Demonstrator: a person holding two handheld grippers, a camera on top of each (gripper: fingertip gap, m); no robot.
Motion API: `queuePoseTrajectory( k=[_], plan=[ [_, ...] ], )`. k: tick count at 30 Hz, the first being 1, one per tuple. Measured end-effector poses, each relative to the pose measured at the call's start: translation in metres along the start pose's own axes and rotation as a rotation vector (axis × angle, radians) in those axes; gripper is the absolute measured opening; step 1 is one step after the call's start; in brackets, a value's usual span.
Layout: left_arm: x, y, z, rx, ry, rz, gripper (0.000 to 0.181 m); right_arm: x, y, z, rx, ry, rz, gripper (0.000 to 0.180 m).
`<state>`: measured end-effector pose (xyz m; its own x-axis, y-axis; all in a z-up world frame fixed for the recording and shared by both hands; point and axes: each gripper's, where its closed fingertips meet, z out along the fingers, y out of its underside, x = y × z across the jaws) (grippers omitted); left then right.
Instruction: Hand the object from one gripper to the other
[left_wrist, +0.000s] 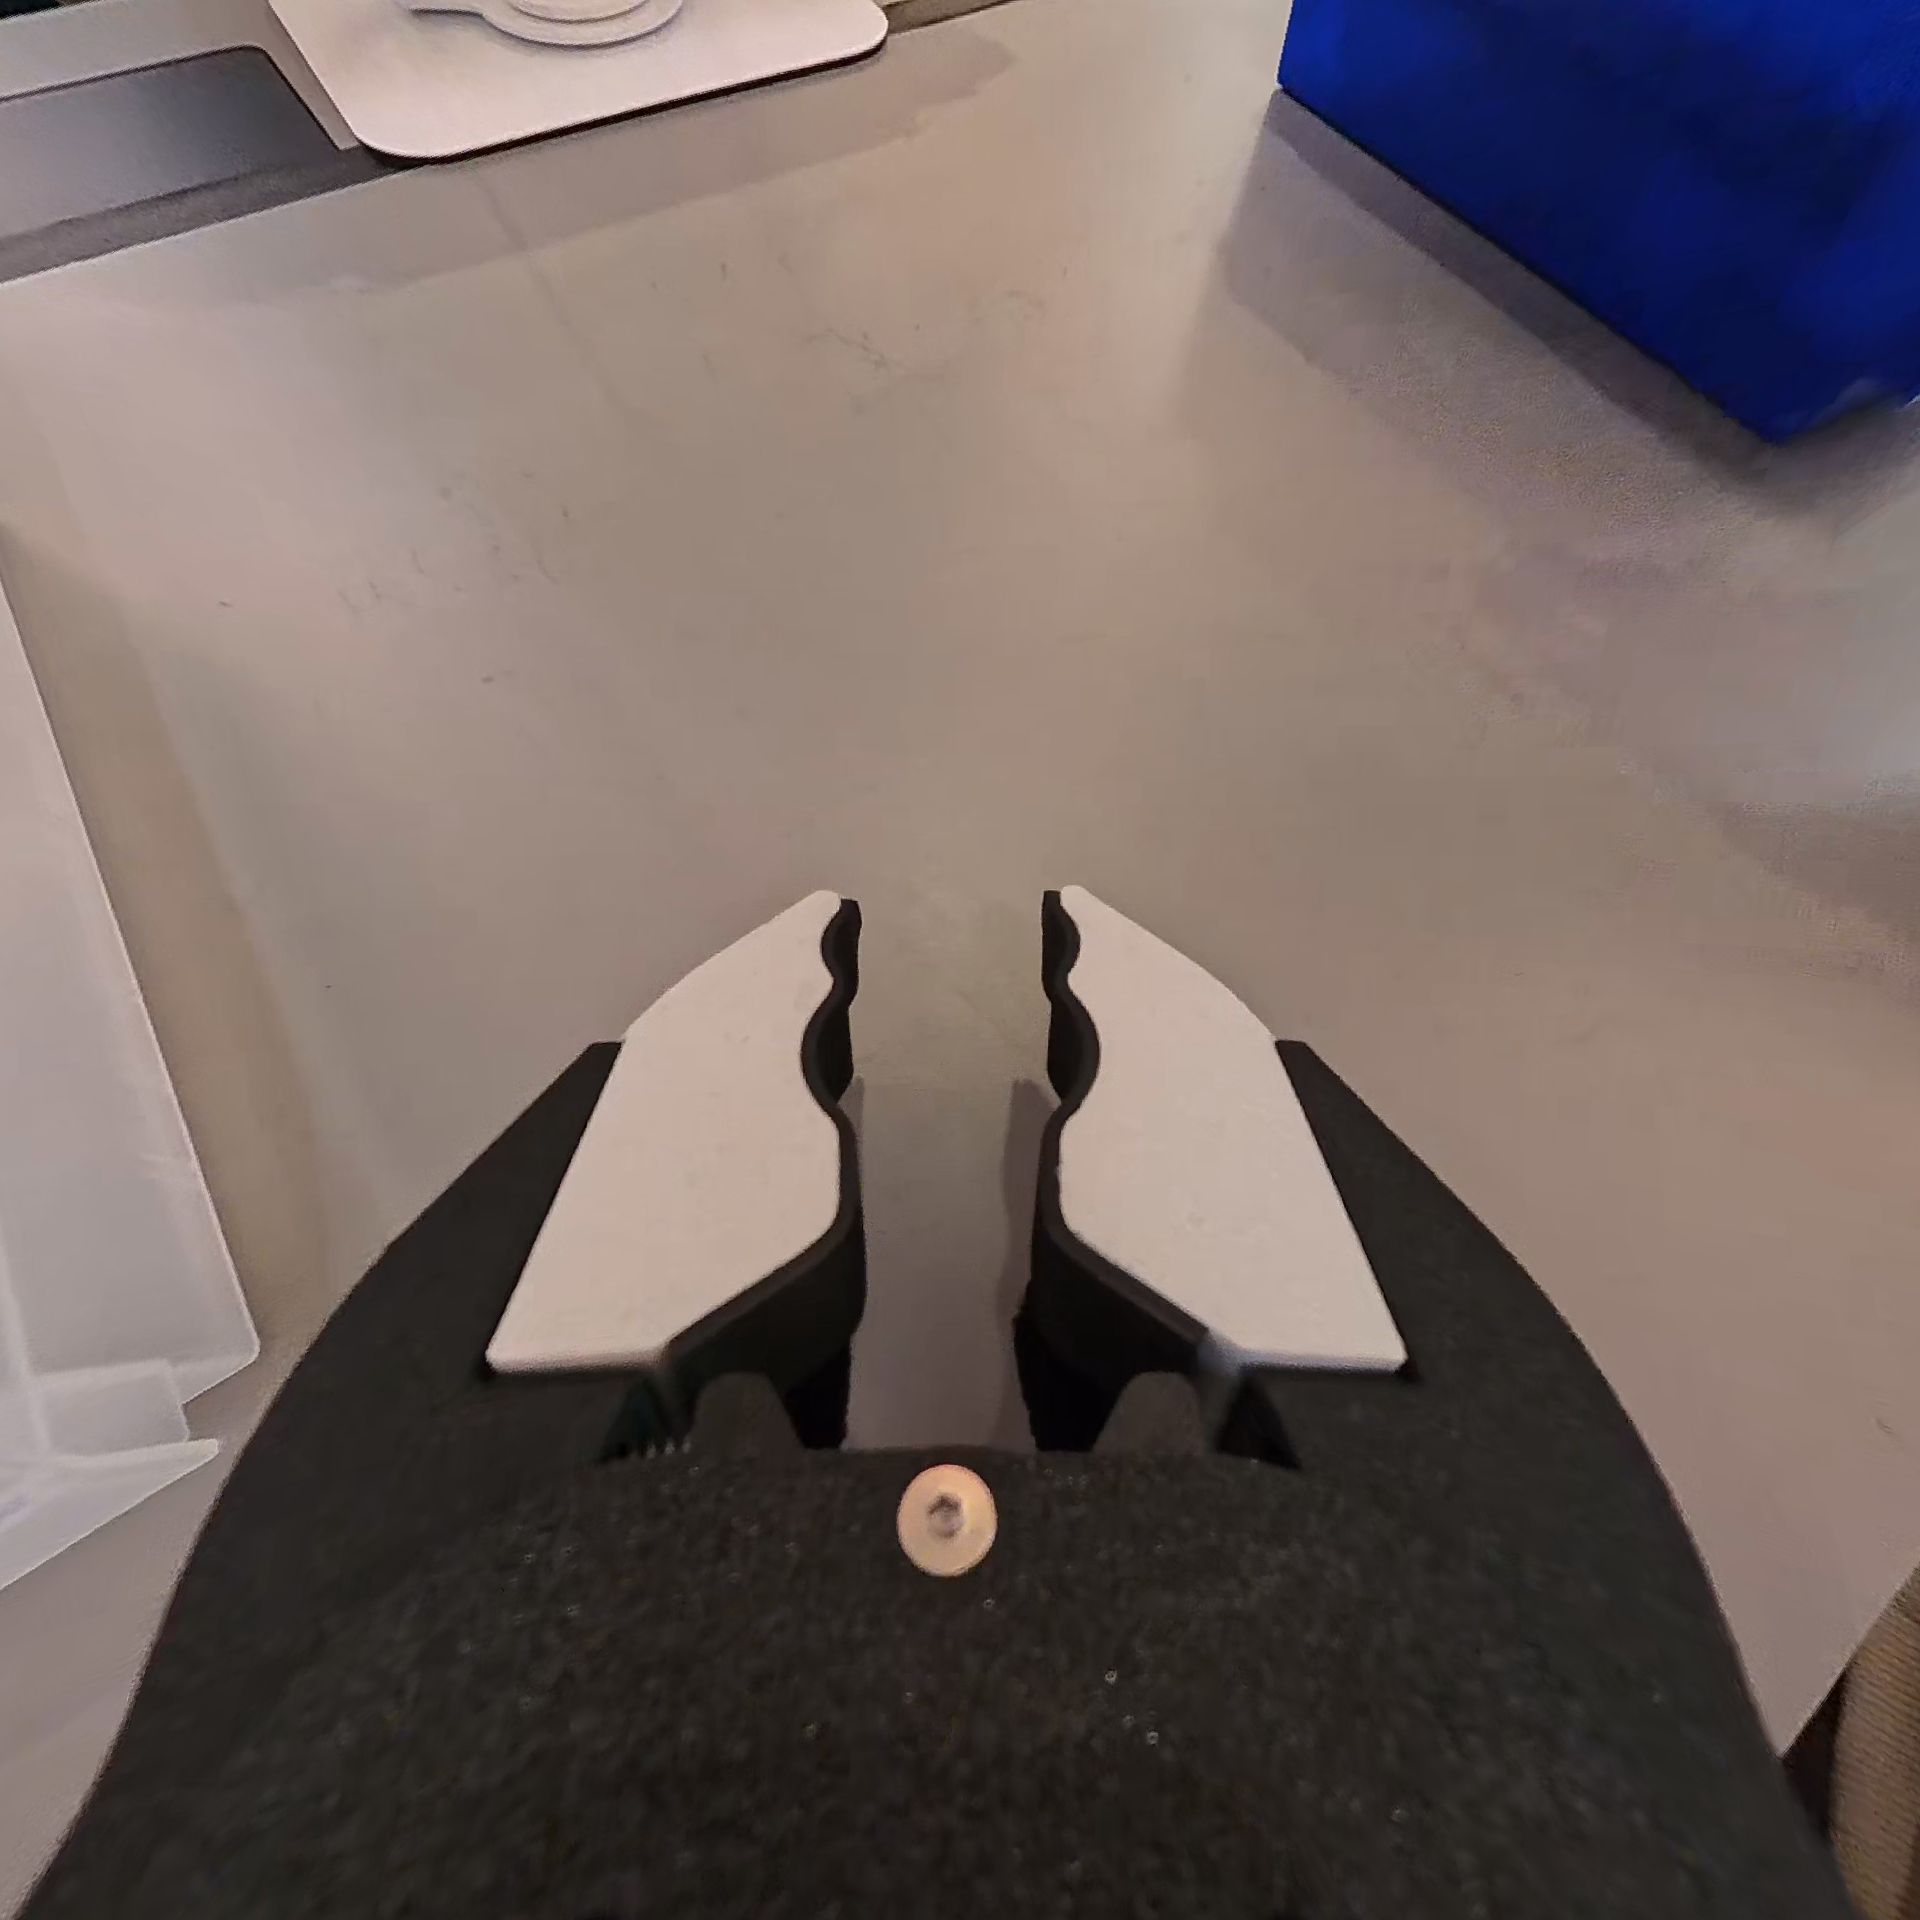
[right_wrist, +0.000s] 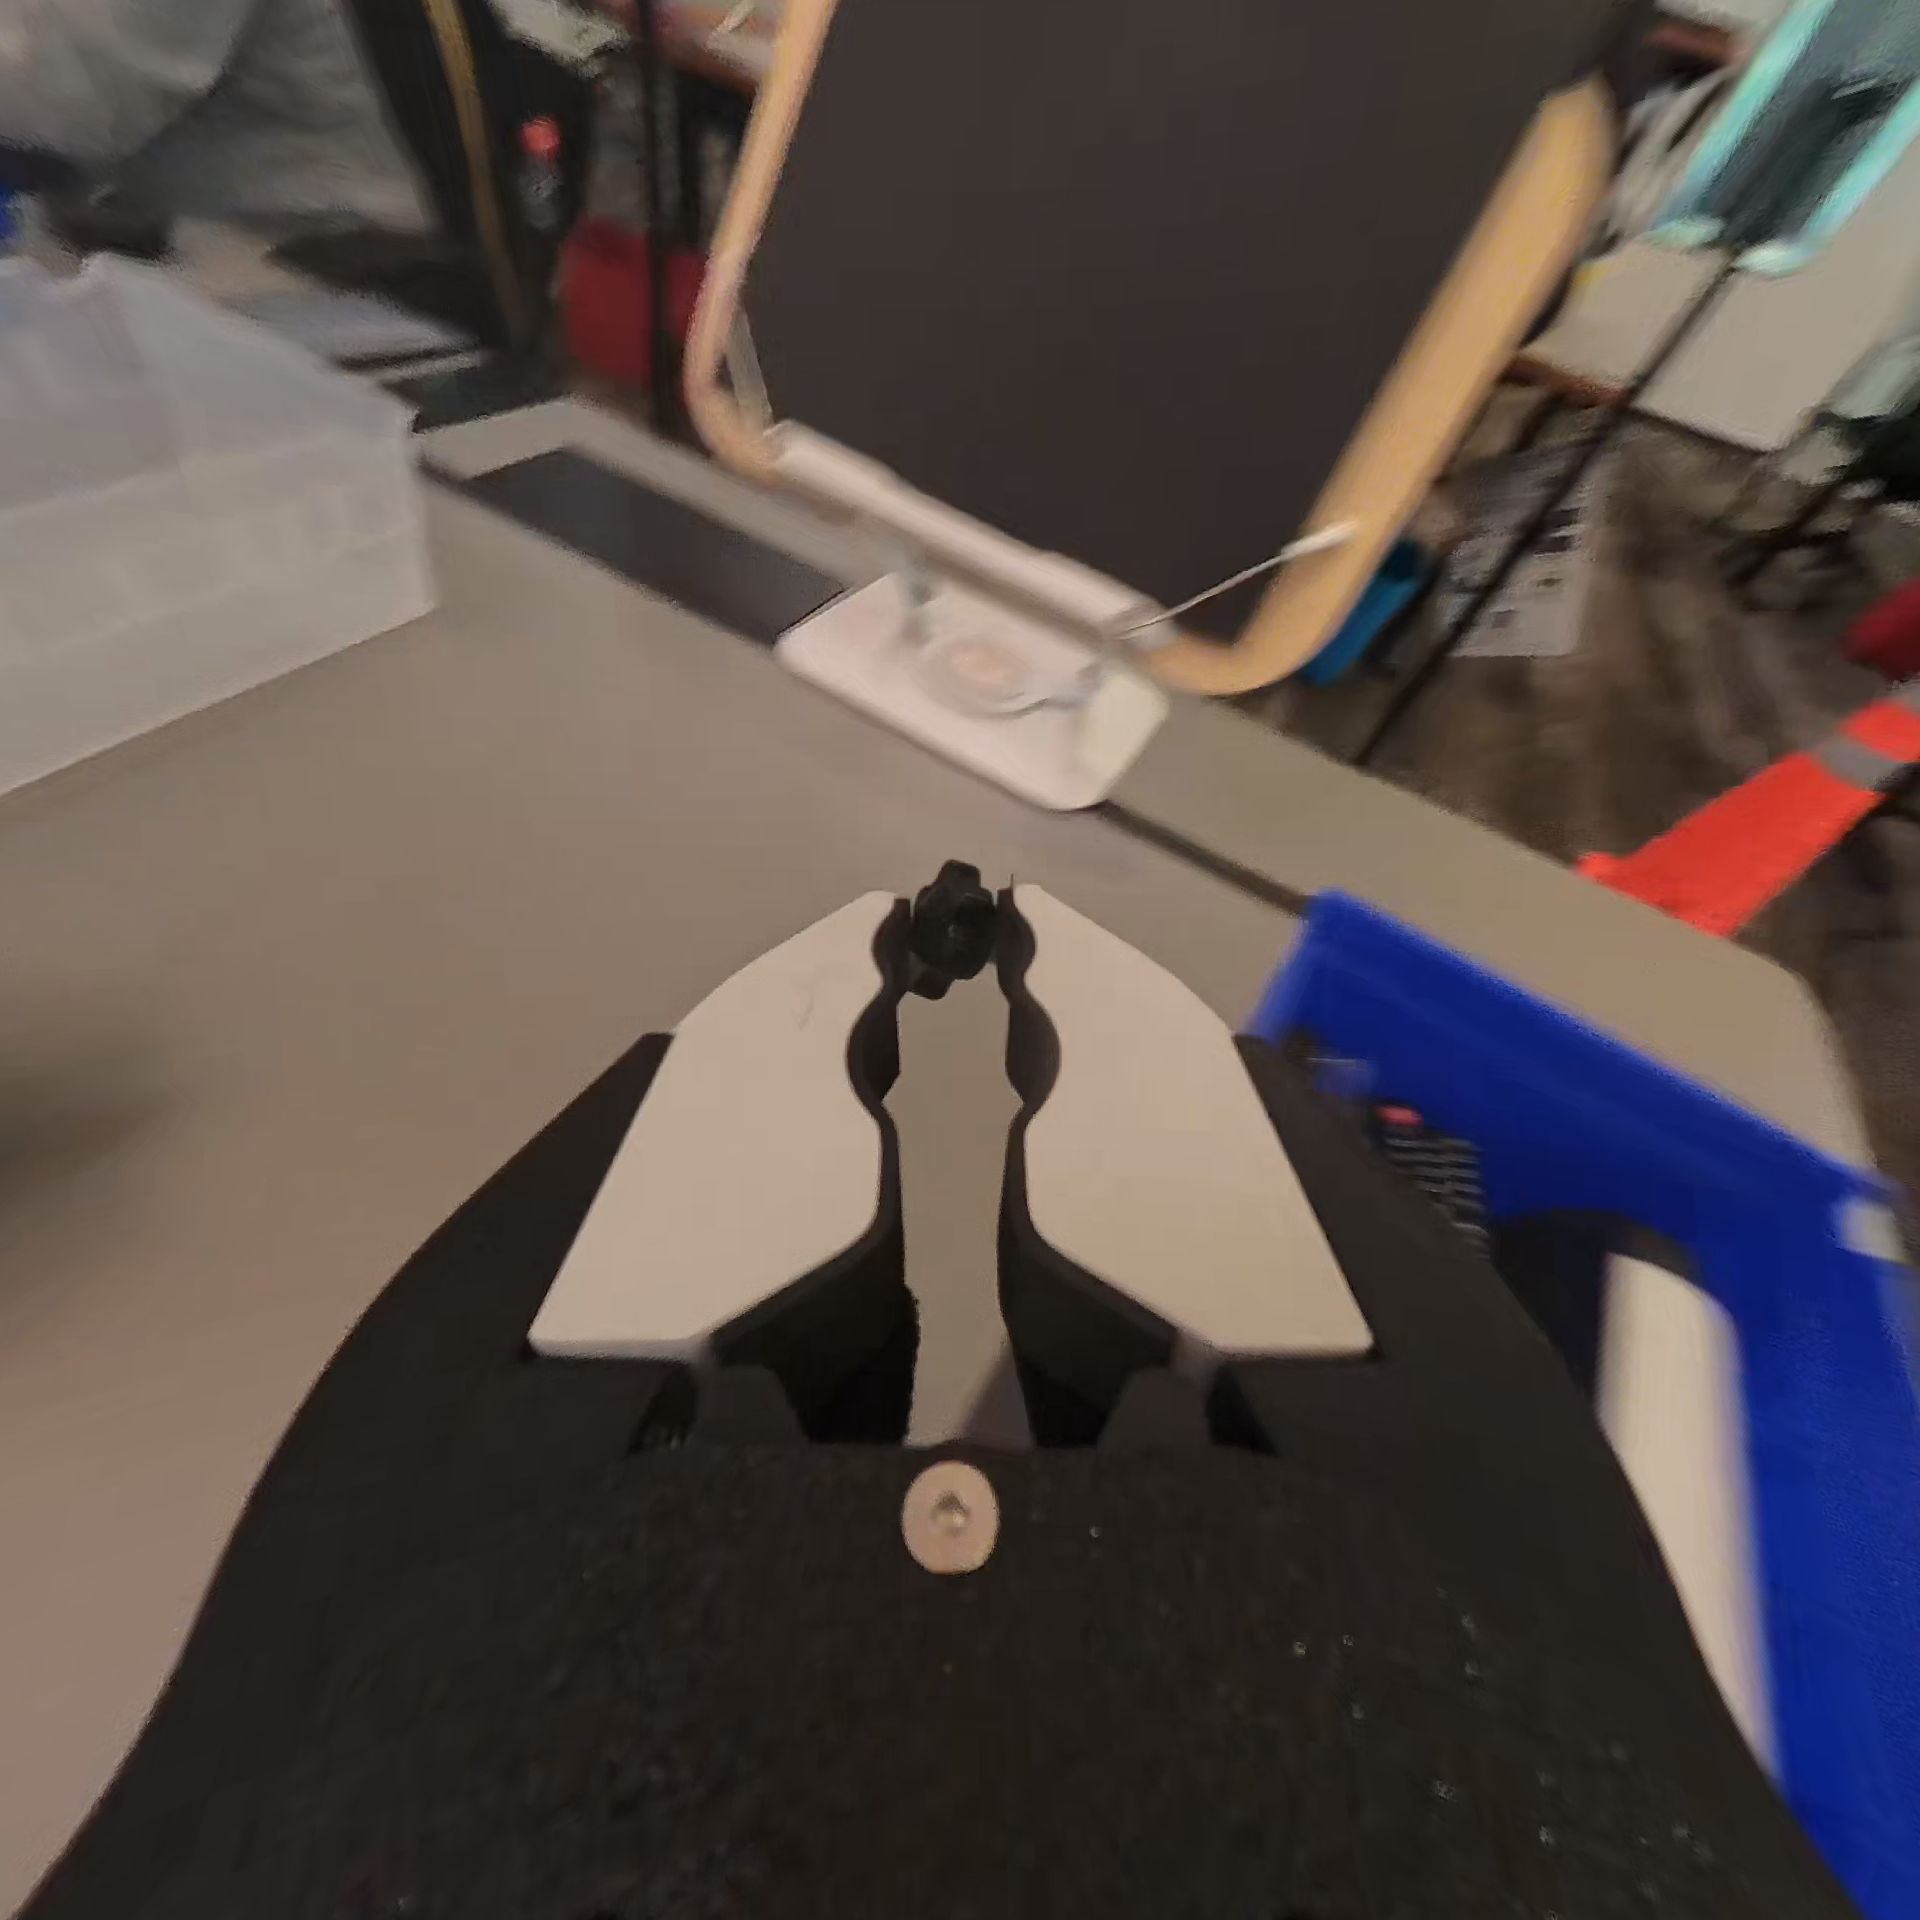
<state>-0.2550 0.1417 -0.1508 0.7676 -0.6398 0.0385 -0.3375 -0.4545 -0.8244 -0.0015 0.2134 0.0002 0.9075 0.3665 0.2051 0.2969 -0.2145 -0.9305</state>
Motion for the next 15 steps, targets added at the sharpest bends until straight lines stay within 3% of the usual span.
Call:
queuePoseTrajectory(
  k=[2,5,9,15],
  plan=[
    [0.002,0.001,0.001,-0.005,0.011,-0.003,0.033,0.051,-0.003,-0.019,-0.064,0.06,0.046,0.015],
    [0.004,0.001,0.003,-0.009,0.023,-0.002,0.033,0.089,0.058,-0.032,-0.412,-0.029,0.16,0.016],
    [0.008,-0.001,0.005,-0.007,0.033,0.004,0.033,0.085,0.13,-0.035,-0.717,-0.124,0.228,0.016],
    [0.009,0.0,0.006,-0.014,0.032,0.018,0.033,0.076,0.188,-0.037,-1.015,-0.108,0.193,0.016]
  ],
)
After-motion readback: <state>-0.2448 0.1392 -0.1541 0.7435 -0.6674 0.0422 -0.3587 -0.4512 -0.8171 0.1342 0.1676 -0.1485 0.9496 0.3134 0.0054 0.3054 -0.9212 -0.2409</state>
